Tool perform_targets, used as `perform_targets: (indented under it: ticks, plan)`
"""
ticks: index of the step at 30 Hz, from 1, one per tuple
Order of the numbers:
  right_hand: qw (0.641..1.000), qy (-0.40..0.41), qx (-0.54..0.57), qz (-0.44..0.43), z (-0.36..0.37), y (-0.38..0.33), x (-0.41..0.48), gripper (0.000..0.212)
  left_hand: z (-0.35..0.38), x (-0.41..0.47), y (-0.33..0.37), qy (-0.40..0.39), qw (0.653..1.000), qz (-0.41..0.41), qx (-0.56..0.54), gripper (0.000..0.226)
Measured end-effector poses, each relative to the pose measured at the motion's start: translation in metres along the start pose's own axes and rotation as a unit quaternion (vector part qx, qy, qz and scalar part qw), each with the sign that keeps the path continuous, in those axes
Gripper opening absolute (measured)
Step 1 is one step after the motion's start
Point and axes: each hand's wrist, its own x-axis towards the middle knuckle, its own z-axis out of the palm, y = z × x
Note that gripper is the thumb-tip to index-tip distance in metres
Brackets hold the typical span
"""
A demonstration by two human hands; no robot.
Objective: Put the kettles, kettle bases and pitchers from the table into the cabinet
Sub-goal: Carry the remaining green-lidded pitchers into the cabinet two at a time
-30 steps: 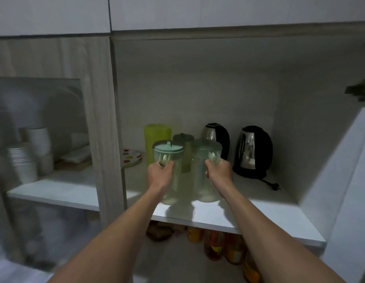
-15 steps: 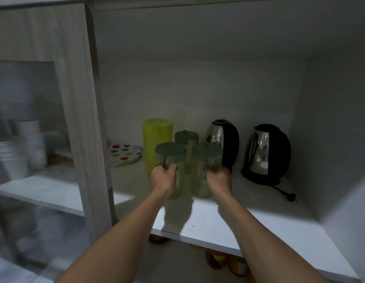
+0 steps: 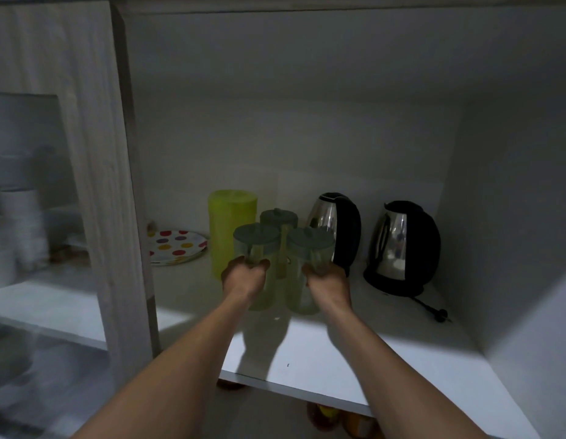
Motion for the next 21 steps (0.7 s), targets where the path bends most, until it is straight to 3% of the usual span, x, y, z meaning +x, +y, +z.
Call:
perform_targets:
  ticks: [4,9,14,21]
  plan:
    - [0.999,-0.009,-0.052,-0.002,-0.008,0.002,0.004,0.035,0.0,-0.002,-0.002,0.025,0.998,-0.002,0.051,0.047]
    - [0.992,0.037,-0.118,0.007,-0.017,-0.007,-0.007,0.085,-0.009,-0.015,0.004,0.093,0.99,0.036,0.1,0.069]
    - [0.978,0.079,-0.192,-0.02,-0.036,-0.044,-0.044,0.075,-0.034,-0.041,0.02,0.09,0.981,0.108,0.137,0.069]
    - [0.961,0.033,-0.252,-0.109,-0.032,-0.092,-0.106,0.073,-0.106,-0.083,0.024,0.079,0.955,0.218,0.184,0.055]
